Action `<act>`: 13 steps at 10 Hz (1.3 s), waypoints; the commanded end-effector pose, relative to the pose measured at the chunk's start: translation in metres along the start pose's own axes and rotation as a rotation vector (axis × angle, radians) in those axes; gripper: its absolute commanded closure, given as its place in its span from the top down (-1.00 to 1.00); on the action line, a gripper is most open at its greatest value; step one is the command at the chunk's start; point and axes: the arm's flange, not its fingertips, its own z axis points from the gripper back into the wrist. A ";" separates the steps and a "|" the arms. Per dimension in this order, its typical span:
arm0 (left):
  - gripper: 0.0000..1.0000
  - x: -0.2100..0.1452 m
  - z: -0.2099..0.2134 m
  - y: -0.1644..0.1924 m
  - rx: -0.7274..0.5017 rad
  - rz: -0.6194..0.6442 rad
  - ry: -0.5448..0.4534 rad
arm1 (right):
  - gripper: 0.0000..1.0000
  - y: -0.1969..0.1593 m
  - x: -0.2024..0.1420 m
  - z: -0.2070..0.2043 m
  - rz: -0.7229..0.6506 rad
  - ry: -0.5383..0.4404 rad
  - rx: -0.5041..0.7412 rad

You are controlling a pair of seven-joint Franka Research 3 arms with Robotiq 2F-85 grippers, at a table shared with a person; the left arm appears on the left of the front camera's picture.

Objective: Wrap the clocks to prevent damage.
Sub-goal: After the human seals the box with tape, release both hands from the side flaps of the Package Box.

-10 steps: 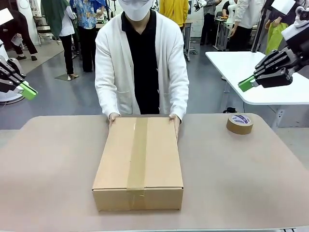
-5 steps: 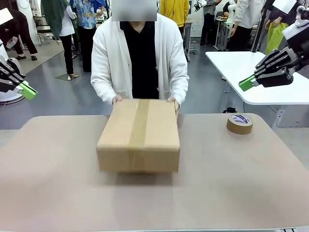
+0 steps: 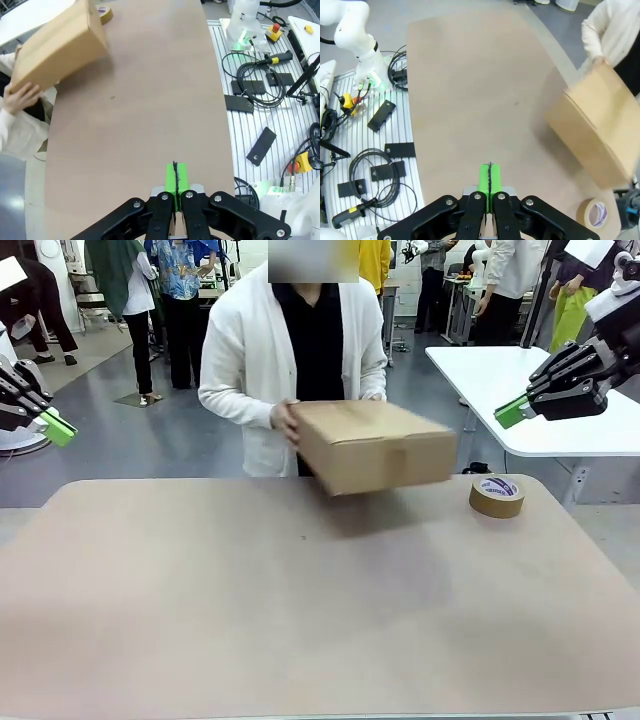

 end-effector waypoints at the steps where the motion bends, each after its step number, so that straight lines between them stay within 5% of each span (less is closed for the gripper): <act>1: -0.99 0.006 0.014 -0.001 0.014 -0.036 -0.009 | -0.98 0.000 0.000 0.000 0.000 0.000 0.000; 2: 0.11 0.006 0.018 -0.004 0.024 -0.011 -0.037 | 0.21 0.006 -0.003 0.003 -0.005 0.023 -0.013; 3: 0.12 0.005 0.018 -0.006 0.025 0.006 -0.037 | 0.21 0.008 -0.005 0.002 -0.017 0.026 -0.008; 4: 1.00 0.005 0.018 -0.002 0.009 0.018 -0.015 | 1.00 0.010 -0.003 0.000 -0.021 0.038 -0.009; 5: 0.18 0.005 0.018 -0.001 0.000 0.023 -0.006 | 0.28 0.010 -0.003 -0.001 -0.037 0.047 -0.019; 6: 1.00 0.003 0.017 -0.002 -0.001 0.026 0.002 | 1.00 0.008 -0.004 -0.001 -0.051 0.047 -0.009; 8: 1.00 -0.001 0.015 0.001 0.005 0.044 -0.001 | 1.00 0.008 -0.006 -0.001 -0.058 0.055 0.005; 9: 0.21 0.000 0.015 0.005 0.008 0.048 -0.001 | 0.30 0.008 -0.005 -0.002 -0.059 0.057 0.010; 13: 0.95 -0.003 0.013 0.007 0.007 0.059 0.001 | 1.00 0.006 -0.009 -0.001 -0.064 0.058 0.027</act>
